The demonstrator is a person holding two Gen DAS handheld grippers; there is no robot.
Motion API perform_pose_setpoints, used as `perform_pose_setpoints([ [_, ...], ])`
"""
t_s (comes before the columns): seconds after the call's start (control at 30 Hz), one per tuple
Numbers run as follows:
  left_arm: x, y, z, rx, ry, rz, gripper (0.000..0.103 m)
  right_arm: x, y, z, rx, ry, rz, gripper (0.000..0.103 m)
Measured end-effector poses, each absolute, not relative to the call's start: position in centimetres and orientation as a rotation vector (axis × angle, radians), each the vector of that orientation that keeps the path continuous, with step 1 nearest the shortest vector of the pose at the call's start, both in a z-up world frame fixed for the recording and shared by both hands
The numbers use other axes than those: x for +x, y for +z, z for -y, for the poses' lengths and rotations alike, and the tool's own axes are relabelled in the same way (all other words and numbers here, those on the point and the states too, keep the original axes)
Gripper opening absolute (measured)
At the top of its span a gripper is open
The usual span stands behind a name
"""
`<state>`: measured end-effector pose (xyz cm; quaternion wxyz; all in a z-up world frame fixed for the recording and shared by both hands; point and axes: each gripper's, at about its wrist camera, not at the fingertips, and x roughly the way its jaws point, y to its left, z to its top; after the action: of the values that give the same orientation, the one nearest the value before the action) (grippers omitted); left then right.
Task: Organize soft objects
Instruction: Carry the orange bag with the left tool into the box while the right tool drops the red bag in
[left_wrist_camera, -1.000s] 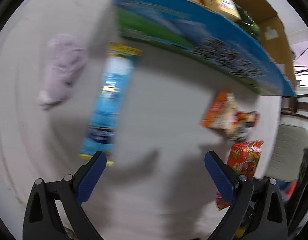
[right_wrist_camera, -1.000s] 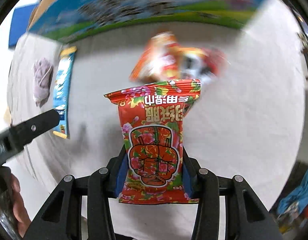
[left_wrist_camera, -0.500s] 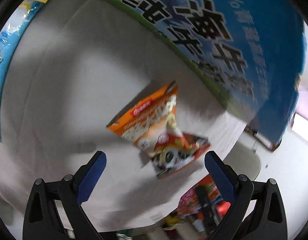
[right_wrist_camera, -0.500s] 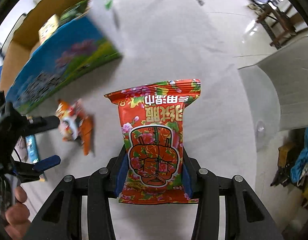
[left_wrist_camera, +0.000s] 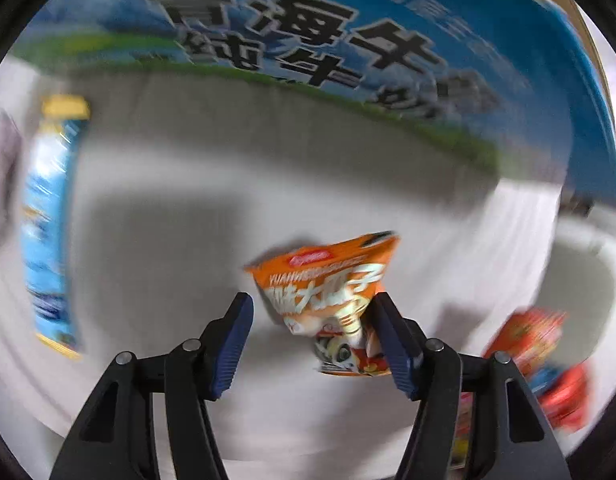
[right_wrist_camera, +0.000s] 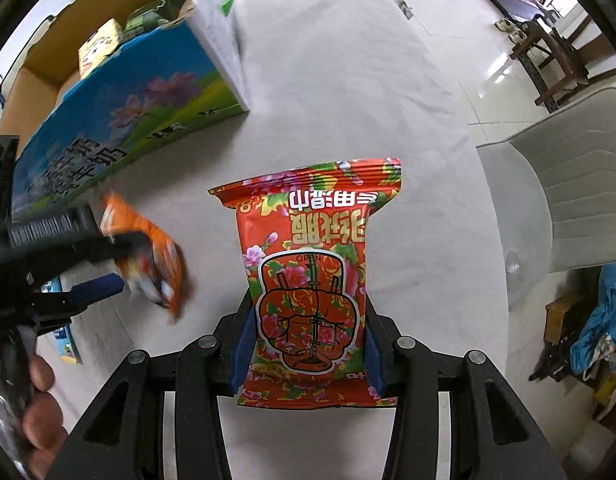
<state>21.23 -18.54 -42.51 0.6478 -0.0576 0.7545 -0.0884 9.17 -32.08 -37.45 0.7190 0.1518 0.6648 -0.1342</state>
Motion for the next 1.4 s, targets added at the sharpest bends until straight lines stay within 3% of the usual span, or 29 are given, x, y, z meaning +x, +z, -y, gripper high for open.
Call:
perform_pose_setpoints([
  [0.37, 20.5, -45.0, 17.2, -0.318, -0.165, -1.803, 0.070, 9.5, -39.6, 30.7, 0.333, -0.268, -1.516, 0.048],
  [0.4, 20.2, -45.0, 18.2, -0.281, -0.171, -1.788, 0.068, 9.6, -39.9, 30.5, 0.329, -0.264, -1.520, 0.048],
  [0.47, 19.9, -44.5, 19.8, -0.250, -0.205, -1.746, 0.049, 9.6, -40.4, 30.2, 0.329, -0.257, -1.533, 0.048],
  [0.53, 19.6, -44.0, 21.0, -0.219, -0.223, -1.732, 0.041, 9.6, -40.6, 30.5, 0.322, -0.256, -1.537, 0.048],
  [0.7, 18.8, -43.0, 22.8, -0.161, -0.222, -1.666, 0.036, 9.5, -40.2, 31.1, 0.313, -0.259, -1.533, 0.048],
  [1.13, 18.1, -30.5, 19.9, -0.134, -0.298, -1.383, 0.036, 11.5, -31.0, 28.2, 0.327, -0.080, -1.421, 0.047],
  [1.4, 27.3, -22.8, 10.1, -0.081, -0.283, -1.232, 0.036, 17.5, -24.1, 26.8, 0.324, 0.006, -1.306, 0.047],
])
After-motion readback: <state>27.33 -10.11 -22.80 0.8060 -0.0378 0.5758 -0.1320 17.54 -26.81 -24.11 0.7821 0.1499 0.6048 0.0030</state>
